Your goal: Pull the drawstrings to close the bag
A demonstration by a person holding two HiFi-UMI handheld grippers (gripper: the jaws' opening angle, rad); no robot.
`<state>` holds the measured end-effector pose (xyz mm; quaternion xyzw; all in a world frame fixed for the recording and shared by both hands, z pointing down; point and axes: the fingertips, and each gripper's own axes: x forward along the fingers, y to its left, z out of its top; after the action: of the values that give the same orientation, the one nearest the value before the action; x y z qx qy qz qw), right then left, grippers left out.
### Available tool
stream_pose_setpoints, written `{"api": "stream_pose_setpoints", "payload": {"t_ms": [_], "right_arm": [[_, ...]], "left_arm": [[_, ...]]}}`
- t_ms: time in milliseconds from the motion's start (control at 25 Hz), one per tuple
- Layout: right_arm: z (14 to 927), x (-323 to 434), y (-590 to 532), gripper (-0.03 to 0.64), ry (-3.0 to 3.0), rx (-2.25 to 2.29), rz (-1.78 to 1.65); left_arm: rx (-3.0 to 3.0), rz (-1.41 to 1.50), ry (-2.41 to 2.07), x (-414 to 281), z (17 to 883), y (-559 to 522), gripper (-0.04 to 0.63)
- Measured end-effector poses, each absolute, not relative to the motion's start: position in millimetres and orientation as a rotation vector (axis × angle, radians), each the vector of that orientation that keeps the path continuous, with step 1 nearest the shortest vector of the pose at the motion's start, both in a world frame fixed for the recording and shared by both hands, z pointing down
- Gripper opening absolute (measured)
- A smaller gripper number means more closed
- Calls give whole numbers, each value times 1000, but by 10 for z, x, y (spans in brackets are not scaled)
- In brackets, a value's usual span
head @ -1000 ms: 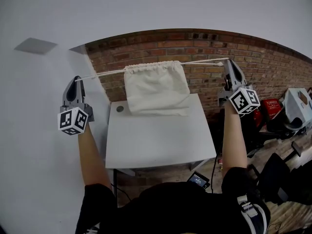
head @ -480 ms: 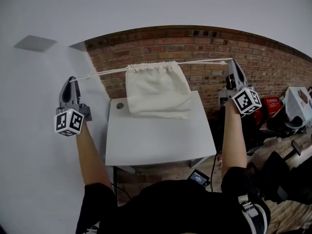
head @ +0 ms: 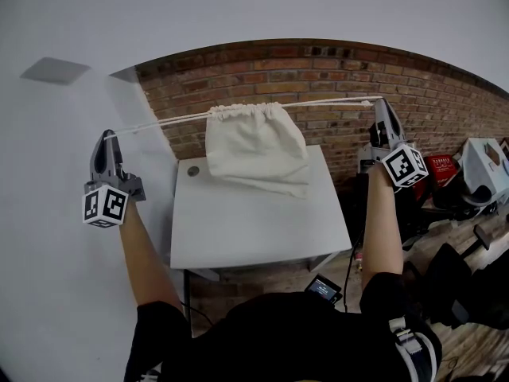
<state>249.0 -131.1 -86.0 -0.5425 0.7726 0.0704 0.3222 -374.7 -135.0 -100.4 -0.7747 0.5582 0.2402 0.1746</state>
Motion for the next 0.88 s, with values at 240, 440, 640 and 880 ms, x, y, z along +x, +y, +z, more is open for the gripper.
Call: {"api": "stream_pose_setpoints", "payload": {"t_ms": [240, 440, 640, 880], "right_arm": [[-829, 2524, -1310, 8, 2015, -1424, 163], [-804, 2583, -1280, 8, 2006, -1422, 162], [-799, 2620, -1293, 8, 1981, -1414, 140], [-759, 2679, -1290, 7, 1972, -1426, 136]], "left_arm": [[-2217, 738, 1592, -3851, -922, -1391, 22], [-2212, 755, 1604, -3904, -846, -1374, 22], [-2215, 792, 1597, -3924, -868, -1407, 21], [-2205, 814, 1605, -3983, -842, -1408, 21]]}}
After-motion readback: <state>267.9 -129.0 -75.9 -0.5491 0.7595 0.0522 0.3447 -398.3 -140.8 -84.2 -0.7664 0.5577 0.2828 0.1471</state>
